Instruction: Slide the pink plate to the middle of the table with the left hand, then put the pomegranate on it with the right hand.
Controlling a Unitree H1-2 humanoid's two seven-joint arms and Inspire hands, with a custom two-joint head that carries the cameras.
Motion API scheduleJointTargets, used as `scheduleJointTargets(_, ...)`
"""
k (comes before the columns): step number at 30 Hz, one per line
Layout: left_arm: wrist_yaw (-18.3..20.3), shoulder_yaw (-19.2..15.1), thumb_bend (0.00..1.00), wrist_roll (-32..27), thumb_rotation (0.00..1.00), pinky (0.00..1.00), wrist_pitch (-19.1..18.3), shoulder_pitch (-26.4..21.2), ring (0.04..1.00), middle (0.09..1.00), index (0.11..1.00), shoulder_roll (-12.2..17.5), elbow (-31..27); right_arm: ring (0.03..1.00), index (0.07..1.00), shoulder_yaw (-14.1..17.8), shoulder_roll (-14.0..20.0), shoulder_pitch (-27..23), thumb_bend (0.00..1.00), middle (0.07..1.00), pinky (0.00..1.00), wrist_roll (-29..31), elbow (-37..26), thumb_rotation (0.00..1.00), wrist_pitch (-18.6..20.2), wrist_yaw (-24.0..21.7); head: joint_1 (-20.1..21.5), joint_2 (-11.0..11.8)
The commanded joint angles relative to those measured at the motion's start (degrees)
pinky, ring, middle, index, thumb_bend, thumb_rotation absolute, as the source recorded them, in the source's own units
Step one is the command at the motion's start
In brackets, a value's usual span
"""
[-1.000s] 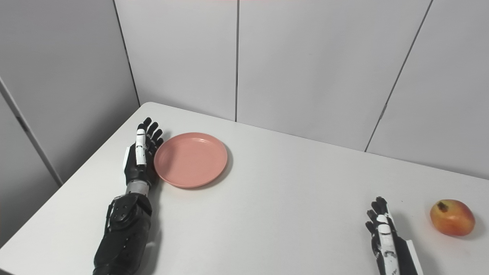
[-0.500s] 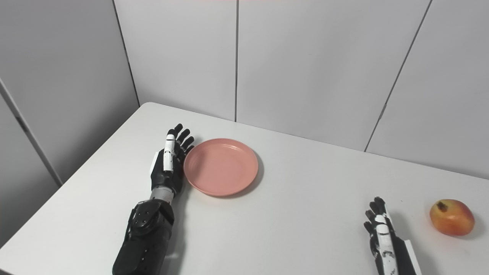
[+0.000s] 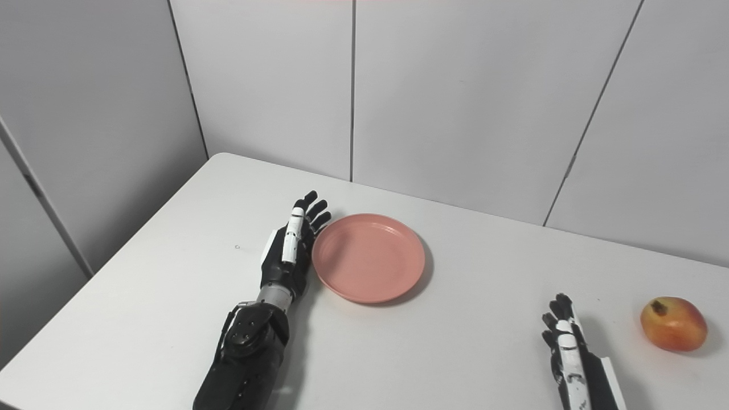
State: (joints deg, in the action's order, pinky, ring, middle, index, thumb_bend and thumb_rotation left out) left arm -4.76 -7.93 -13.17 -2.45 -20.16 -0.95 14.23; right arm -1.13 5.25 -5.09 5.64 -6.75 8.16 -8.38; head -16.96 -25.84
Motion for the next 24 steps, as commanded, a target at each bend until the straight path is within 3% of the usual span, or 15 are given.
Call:
scheduleJointTargets(1,0.46,1.34,0.41,1.06,1.00,0.90,-3.06,0.38,0.909,0.924,0.914,-0.71,1.28,0.975,0.987,0.15,-0.35,-1.25,0.15,0.990,0.99,0.14,-1.04,1.00,-2.18,0.25,0.44,-0.21)
scheduleJointTargets(7,1.70,3.25,0.40,2.28,1.00,0.90,-2.25,0.49,0.906,0.923,0.916,-1.52,2.02,0.971,0.981,0.24,-0.89,-1.27,0.17,0.985,0.98,-0.13,-1.28,1.00,-2.09,0.56,1.82,-0.49)
scheduleJointTargets(24,4.85,7.58,0.39,3.20,1.00,0.90,-5.33,0.47,0.910,0.924,0.917,-3.34,0.13,0.957,0.964,-0.50,-2.99,-1.50,0.18,0.968,0.95,-2.68,-2.30,1.00,-0.96,2.46,8.02,-1.87)
